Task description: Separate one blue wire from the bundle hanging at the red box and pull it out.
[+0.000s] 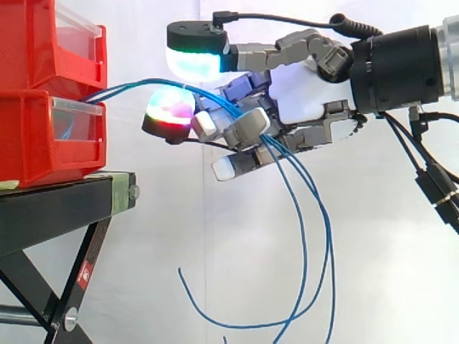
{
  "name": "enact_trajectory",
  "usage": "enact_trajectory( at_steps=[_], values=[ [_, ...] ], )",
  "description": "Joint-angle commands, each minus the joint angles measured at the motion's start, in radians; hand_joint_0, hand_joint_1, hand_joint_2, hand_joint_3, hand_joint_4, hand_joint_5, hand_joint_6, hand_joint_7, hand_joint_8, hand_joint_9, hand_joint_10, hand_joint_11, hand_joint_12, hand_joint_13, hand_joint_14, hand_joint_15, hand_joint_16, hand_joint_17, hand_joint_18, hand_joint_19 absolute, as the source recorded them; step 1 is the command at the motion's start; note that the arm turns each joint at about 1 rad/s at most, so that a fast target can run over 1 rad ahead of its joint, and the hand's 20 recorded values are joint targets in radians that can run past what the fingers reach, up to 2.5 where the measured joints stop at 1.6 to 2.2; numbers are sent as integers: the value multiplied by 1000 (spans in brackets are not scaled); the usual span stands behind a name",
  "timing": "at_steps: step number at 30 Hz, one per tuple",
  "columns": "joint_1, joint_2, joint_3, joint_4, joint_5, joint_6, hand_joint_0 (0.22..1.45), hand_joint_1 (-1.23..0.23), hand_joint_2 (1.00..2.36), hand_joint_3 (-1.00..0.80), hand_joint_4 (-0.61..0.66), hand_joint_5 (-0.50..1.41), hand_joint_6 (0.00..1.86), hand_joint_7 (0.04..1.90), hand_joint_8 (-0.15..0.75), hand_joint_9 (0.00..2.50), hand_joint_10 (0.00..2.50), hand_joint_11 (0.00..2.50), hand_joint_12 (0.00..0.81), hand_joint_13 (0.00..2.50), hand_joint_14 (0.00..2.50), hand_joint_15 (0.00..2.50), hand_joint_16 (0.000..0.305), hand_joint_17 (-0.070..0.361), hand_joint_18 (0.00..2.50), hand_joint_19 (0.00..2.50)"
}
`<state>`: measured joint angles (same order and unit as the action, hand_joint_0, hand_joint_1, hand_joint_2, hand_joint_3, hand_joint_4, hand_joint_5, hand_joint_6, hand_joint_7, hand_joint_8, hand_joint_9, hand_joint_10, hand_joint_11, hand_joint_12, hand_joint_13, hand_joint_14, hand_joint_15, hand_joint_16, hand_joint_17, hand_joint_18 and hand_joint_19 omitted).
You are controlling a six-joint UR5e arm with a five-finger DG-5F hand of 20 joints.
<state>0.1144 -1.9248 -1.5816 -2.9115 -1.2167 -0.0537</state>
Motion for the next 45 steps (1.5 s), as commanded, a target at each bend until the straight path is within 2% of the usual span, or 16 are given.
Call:
enact_trajectory(
  at_steps=[1,15,31,45],
  values=[
    [1,0,0,0,0,0,594,-665,1007,-420,220,-206,906,820,375,1048,14,1087,371,1442,13,1437,58,131,856,639],
    [1,0,-1,0,2,-2,603,-686,1016,-283,182,-189,919,866,398,1139,17,1126,378,1468,14,1440,58,131,910,660],
    [1,0,0,0,3,-2,586,-621,1012,-359,217,-189,913,871,391,1142,18,1118,374,1468,13,1431,59,132,916,677],
    [1,0,0,-2,3,-2,598,-652,1016,-290,188,-183,917,879,405,1179,16,1140,370,1475,14,1437,58,131,941,665]
  ],
)
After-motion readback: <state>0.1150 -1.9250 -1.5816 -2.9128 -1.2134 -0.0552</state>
